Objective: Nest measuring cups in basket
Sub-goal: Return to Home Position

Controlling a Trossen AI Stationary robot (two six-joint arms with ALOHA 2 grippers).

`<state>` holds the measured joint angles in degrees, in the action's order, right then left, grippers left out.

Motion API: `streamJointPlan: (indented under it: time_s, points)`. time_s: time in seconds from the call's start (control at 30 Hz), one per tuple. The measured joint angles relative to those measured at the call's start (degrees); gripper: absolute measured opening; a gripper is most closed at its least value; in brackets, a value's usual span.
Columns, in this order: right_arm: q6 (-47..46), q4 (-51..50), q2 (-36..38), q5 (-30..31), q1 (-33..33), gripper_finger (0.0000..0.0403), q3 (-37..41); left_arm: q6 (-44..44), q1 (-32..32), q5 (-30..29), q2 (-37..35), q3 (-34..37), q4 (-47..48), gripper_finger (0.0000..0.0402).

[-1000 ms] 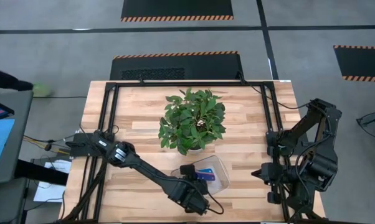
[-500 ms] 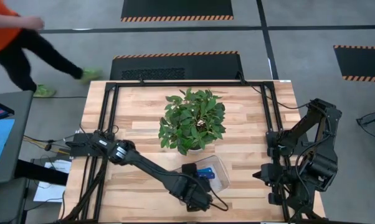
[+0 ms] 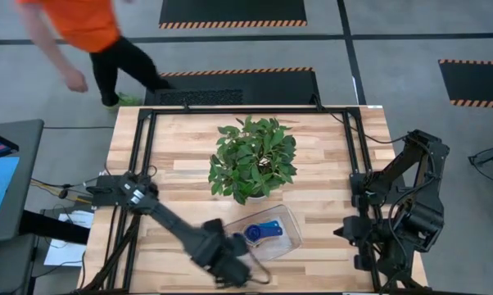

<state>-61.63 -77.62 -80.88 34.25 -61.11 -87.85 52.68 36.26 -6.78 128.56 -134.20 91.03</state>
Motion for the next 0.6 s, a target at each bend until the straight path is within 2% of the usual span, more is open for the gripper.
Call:
streamJointPlan:
  time_s: [0.17, 0.27, 0.33, 0.5, 0.6]
  points:
    - [-6.0, 0.2, 0.0, 4.8, -0.3, 0.0027, 0.6, 10.3, 5.8, -4.9, -2.9, 2.8, -0.9, 0.0259]
    - [-13.1, -0.1, -0.1, 7.0, 0.6, 0.0027, 3.0, 7.2, 9.5, -9.4, -4.3, 5.8, -0.7, 0.0251]
    - [-18.1, 0.8, 0.0, 4.5, 2.1, 0.0027, 5.4, 5.7, 11.3, -11.1, -5.4, 8.6, -1.5, 0.0239]
    - [-27.0, 3.0, -2.8, 1.0, 6.9, 0.0021, 10.2, 5.6, 16.6, -15.0, -14.0, 25.6, -1.6, 0.0194]
    - [-28.8, 2.5, -7.0, -1.9, 11.3, 0.0011, 10.3, 12.4, 20.5, -14.6, -21.8, 38.3, -2.3, 0.0162]
